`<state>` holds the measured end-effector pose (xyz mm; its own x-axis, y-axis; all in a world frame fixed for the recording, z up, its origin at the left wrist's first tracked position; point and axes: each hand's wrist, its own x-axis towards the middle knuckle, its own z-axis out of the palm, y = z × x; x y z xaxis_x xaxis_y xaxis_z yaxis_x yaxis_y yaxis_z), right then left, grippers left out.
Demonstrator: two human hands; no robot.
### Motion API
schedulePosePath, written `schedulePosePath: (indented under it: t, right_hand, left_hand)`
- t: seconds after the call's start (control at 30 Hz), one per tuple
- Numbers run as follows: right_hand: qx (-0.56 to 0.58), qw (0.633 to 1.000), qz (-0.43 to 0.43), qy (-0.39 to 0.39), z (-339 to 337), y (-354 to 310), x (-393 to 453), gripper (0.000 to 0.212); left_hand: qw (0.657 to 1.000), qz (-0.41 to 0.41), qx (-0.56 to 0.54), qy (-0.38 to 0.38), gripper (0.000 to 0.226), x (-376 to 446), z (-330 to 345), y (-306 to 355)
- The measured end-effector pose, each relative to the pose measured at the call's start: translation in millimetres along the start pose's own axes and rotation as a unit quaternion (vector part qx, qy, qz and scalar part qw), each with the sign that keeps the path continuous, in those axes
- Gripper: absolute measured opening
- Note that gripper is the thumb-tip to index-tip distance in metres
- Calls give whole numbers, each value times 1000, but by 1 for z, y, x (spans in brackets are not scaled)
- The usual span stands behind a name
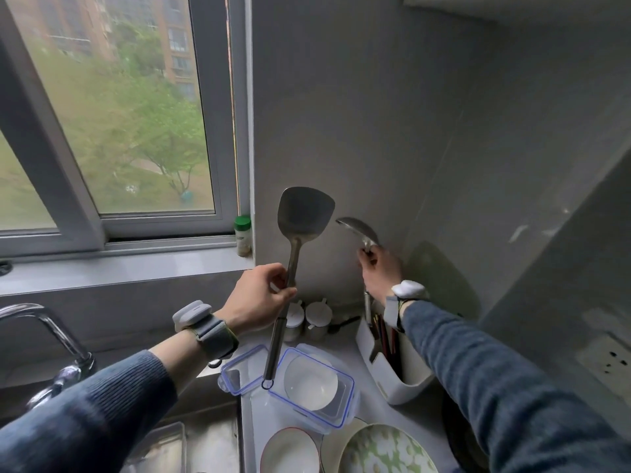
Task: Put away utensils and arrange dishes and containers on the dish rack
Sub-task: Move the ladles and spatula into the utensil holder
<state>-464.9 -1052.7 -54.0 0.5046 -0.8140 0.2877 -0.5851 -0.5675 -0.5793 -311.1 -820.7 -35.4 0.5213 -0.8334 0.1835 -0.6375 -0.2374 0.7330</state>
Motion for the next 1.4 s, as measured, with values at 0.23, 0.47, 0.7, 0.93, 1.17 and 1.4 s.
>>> schedulePosePath:
  t: [0.23,0.47,0.7,0.93,1.17,1.4]
  right_hand:
    - [-29,999,8,14,4,38,-8,35]
    - [84,990,111,15,-1,67,-25,25]
    - [140,967,212,16,-2,73,-34,29]
    - [77,958,277,-11,9,86,-34,40]
    - [88,954,286,-7,5,86,-28,23]
    - [74,962,263,-3,-8,81,-23,19]
  left_hand:
    - [1000,-5,21,-5,12,-5,3,-1]
    - [1000,2,20,-8,9,-7,4,7]
    - [1000,-1,9,-12,8,-9,10,8]
    - [1000,-10,14,-13,10,-10,11,5]
    - [1000,-12,14,-16,10,-6,10,4]
    - [1000,-6,17,-13,12,-6,11,4]
